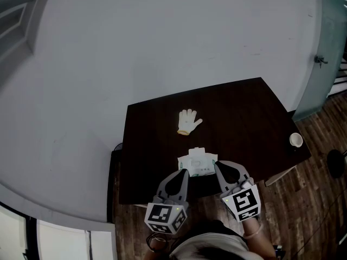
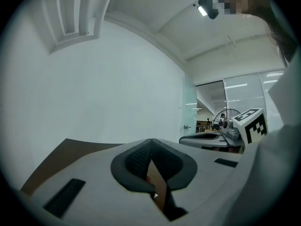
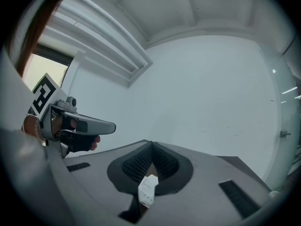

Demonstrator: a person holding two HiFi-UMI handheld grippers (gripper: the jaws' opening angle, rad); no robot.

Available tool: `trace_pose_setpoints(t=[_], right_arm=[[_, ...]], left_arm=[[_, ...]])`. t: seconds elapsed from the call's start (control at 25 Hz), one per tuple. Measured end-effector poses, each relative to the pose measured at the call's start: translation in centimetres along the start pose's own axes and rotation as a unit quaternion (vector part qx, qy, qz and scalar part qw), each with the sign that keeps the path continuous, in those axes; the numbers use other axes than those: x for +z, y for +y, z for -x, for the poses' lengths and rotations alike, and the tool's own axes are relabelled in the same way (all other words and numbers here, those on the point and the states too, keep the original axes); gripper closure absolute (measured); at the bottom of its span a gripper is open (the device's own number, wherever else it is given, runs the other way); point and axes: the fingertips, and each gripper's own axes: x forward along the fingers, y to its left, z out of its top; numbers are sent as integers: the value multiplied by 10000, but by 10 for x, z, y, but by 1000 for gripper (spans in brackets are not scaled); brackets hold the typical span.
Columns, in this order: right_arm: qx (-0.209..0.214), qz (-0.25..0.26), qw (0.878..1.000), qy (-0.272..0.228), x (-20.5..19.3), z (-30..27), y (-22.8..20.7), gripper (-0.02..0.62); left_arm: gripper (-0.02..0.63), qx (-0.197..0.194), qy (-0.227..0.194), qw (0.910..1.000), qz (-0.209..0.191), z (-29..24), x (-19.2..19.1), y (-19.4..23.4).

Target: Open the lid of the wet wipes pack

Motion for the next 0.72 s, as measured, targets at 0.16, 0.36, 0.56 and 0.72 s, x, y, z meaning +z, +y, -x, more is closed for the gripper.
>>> trace_pose_setpoints(t=[0.16,0.36,0.56,0.72], right_arm=[[-19,-18,10000,27,1,-2,0,589],[-7,22,10000,62,-1,-5,-1,589],[-12,12,10000,82,-1,-7,-4,589],[-44,4,10000,84,-2,-8,-6,589]], left_arm=[[588,22,-15,10000,-7,0,-2,3],[588,34,-7,10000,72,-1,-4,4],[588,47,20,9999,112,-4,-7,5],[588,29,23,9999,131,-7,-7,6]])
